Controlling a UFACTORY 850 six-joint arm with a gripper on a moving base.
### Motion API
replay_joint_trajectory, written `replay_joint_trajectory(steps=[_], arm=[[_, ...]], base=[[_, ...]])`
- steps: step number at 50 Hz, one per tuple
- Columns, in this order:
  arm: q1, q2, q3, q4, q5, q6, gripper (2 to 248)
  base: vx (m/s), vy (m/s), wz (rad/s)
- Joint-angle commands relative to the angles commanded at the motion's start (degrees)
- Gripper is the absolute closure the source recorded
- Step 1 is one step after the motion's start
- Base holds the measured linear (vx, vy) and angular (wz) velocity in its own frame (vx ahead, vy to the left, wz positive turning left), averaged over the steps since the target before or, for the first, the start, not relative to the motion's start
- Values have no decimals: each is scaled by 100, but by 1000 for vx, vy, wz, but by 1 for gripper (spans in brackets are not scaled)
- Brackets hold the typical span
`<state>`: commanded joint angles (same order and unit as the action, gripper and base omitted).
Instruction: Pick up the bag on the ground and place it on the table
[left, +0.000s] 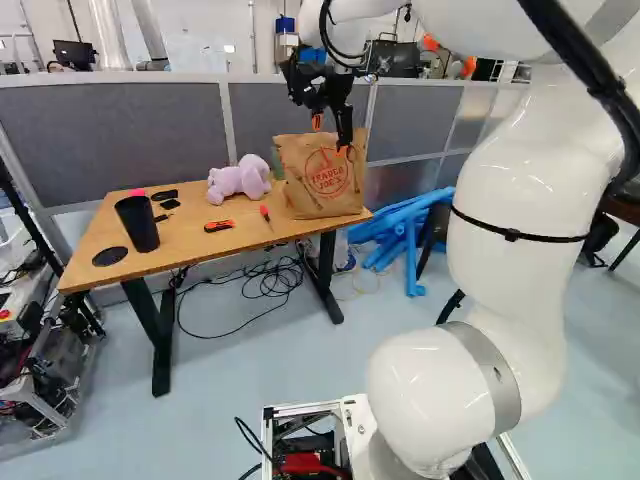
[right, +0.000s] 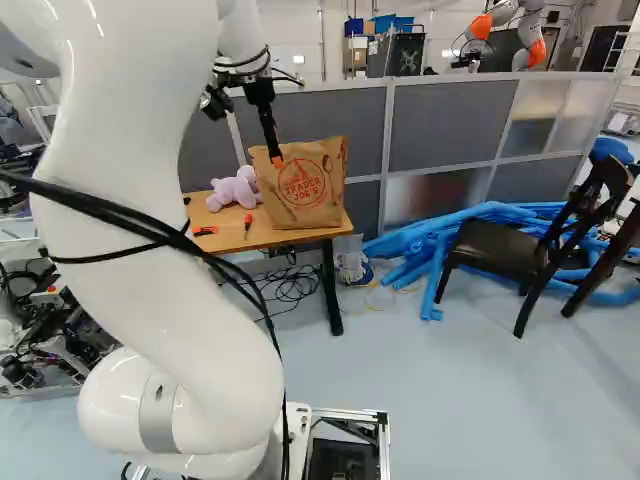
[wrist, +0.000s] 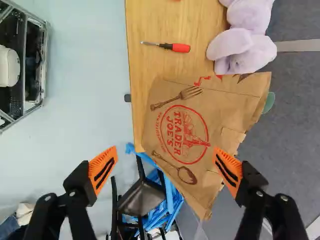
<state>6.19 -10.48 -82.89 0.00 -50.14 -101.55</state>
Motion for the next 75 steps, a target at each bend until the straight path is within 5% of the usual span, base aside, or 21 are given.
replay_joint_trajectory(steps=[38, 75], arm=[[-65, 279, 819, 0, 1053, 1068, 3], [-183, 784, 2305, 0, 2963, 3005, 3]], base=[[0, 0, 0], [0, 0, 0]])
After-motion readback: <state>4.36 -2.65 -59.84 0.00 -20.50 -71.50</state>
